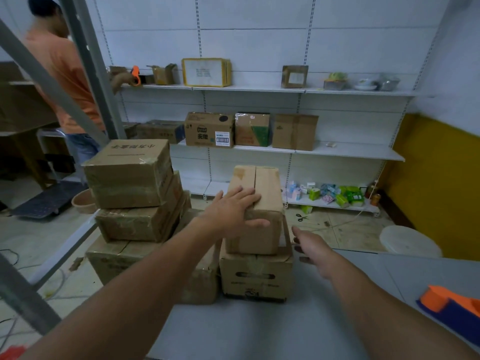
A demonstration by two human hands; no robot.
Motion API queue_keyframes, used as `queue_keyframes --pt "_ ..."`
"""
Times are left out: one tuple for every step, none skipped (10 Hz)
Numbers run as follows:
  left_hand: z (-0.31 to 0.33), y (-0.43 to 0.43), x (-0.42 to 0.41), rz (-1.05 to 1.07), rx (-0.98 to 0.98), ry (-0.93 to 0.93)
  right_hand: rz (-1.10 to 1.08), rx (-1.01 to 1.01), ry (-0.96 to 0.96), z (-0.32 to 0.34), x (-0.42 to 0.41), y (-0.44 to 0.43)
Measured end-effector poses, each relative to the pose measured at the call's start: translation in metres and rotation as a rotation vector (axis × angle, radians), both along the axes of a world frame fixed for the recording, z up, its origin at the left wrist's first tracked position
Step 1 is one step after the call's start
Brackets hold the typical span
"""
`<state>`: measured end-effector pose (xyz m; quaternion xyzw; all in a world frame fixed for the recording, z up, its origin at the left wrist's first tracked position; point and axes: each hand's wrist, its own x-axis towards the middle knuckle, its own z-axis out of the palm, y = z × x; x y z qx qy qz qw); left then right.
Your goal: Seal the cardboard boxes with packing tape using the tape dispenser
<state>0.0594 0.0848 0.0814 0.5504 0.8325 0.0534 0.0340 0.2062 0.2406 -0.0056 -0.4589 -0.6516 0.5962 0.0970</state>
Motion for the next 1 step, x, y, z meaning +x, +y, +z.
queue_keyframes --pt "0.0097 0.0028 0.0076 0.006 0.054 0.013 0.033 0.088 0.054 0.0158 0.0139 0.0078"
